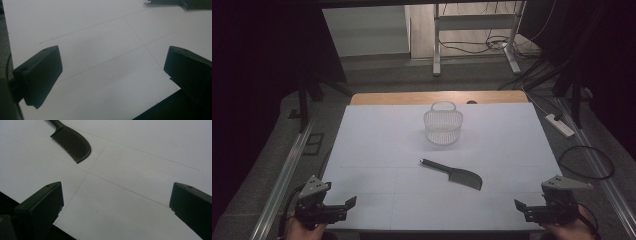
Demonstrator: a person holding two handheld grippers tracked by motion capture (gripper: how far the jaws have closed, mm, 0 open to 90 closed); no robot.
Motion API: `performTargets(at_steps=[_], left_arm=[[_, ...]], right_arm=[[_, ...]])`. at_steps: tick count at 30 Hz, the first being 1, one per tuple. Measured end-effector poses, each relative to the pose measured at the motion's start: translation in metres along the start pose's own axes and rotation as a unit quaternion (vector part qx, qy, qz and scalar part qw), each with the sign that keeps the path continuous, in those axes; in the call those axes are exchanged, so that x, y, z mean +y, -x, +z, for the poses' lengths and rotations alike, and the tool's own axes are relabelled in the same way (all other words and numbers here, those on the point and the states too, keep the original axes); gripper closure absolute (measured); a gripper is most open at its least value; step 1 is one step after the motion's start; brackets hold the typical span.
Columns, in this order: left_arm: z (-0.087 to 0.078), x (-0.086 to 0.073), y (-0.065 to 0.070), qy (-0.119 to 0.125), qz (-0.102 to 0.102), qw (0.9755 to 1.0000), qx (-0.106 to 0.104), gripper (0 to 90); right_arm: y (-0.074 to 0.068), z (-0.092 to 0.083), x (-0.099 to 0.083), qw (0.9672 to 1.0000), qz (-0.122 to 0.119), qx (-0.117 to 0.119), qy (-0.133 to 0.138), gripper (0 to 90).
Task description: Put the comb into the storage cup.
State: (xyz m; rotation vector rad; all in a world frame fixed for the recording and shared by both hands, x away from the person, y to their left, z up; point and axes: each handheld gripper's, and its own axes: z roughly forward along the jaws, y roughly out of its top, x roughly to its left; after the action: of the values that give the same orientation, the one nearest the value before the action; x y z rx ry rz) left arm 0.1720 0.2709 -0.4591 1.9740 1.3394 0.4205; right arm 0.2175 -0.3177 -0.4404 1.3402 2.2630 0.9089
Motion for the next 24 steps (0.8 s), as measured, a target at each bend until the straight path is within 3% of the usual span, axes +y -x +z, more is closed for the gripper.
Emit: performTargets(at_steps=[6, 24], left_arm=[[-0.0009, -0.0005, -0.0001, 0.002, -0.001, 1.0000, -0.004, 2.3], [-0.0014, -0.0009, 0.0000, 0.003, -0.002, 0.9999, -0.009, 1.5]], right_arm=[[0.0029, -0.0008, -0.0001, 0.9999, 0.014, 0.008, 0.003, 0.0], [0.0023, 0.0007, 0.0007, 0.9998, 0.007, 0.018, -0.005, 0.3]])
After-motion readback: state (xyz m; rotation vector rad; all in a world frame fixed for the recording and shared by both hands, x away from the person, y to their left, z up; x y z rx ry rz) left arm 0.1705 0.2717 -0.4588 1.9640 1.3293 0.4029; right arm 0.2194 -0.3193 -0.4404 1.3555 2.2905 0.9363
